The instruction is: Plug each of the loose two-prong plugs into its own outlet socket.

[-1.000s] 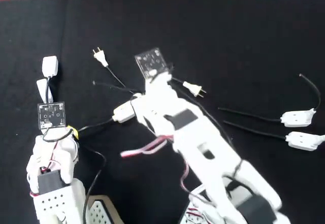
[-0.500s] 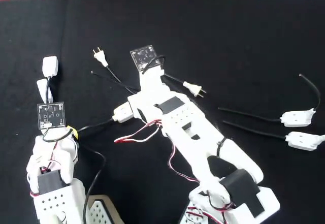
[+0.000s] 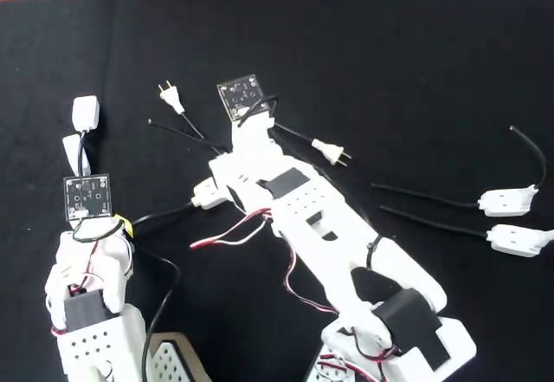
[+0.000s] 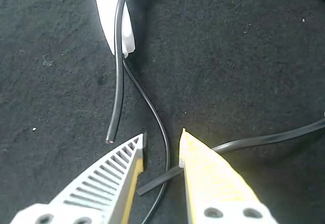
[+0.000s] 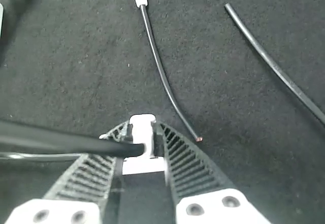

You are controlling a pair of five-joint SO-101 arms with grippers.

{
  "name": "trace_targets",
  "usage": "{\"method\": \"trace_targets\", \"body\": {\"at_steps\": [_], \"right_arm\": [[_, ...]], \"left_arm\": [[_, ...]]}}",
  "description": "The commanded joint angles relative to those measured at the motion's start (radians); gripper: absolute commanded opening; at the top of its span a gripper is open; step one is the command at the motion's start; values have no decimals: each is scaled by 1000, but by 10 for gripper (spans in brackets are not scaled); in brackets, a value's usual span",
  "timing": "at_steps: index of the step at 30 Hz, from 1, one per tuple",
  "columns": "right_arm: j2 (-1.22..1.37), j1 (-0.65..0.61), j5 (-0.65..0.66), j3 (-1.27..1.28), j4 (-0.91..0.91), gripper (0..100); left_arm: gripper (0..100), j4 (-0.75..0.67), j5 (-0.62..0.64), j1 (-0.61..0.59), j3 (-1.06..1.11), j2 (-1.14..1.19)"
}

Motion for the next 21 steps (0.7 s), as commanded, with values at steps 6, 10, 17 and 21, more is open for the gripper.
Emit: {"method": "trace_targets", "body": {"at_steps": [6,10,17,21], "right_arm": [[-4,-15,-6,15,3,12],[-4,-17,-6,39,2,12],[-4,-17,-6,48,3,12],[-2,-17,-6,48,3,12]], "left_arm": [[123,0,-11,-12,15,-6],[123,0,-11,-12,16,-6],[123,0,-12,-12,16,-6],[123,0,-12,-12,16,-6]]}}
